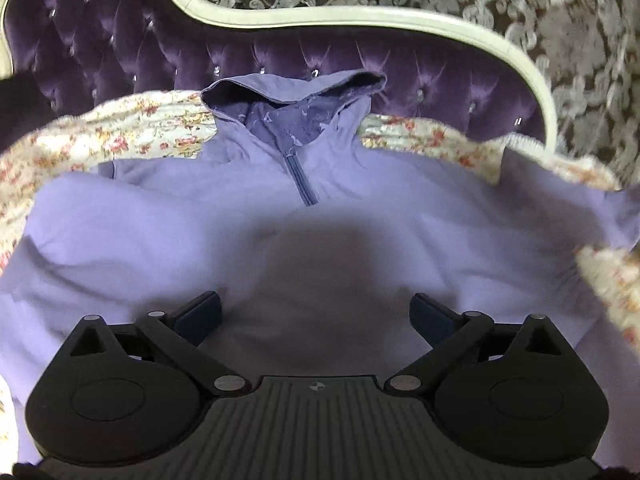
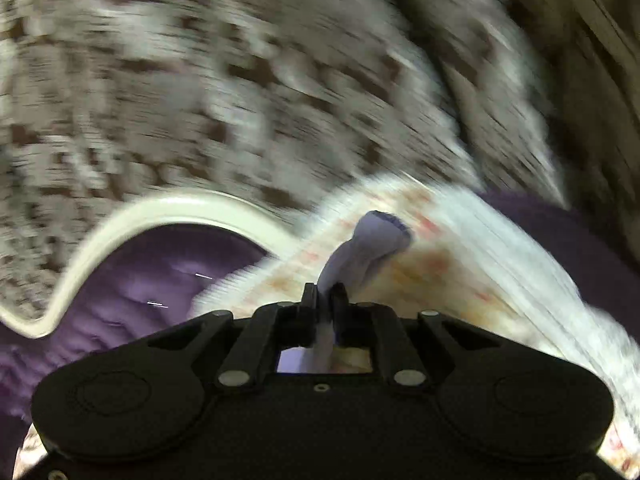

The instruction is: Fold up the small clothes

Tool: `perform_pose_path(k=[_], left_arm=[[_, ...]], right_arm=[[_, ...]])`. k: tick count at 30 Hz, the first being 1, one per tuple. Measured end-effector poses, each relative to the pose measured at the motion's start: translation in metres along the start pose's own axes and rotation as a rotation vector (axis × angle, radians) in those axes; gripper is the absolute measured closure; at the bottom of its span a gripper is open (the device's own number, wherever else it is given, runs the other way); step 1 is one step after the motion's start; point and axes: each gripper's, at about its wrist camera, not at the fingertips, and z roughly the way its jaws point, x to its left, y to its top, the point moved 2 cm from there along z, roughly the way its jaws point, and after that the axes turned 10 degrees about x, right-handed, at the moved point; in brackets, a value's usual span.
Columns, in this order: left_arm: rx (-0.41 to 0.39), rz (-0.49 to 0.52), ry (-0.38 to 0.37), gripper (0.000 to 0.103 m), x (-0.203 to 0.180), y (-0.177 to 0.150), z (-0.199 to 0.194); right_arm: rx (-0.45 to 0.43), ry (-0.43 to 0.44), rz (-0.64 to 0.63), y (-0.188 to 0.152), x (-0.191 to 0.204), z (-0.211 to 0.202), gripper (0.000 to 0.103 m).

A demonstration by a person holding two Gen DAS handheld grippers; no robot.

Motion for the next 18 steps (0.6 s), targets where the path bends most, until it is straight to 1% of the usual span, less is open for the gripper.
perform_pose_path(k=[2,5,9,12,15,16,18], left_arm=[[-0.019,-0.019,-0.019,0.002,0.005,0.0,-0.009],[-0.048,-0.027,-0.007,0.002,0.012,0.001,-0.024],[-0.08,-0.076,-0.017,0.002,0.033,-0.001,-0.044],[-0.098,-0.122,-0.005,0.002,0.053,-0.006,-0.057],[-0.111,-0.169,0.019,0.002,0.074,-0.012,-0.066],[-0.115,-0.187,0.026,0.002,0.082,-0.015,-0.069],[-0.119,-0.226,0.04,0.002,0.098,-0.021,-0.076]], right_arm=[[-0.022,0.052,-0.081,0.01,0.041,-0.015,0.087],[-0.033,0.142,-0.21,0.016,0.11,-0.034,0.087],[-0.009,0.293,-0.379,0.001,0.211,-0.05,0.087],[0.039,0.403,-0.469,-0.028,0.275,-0.052,0.087],[0.099,0.51,-0.544,-0.071,0.333,-0.05,0.087],[0.123,0.544,-0.57,-0.09,0.353,-0.048,0.087],[0.165,0.591,-0.605,-0.121,0.38,-0.042,0.087]])
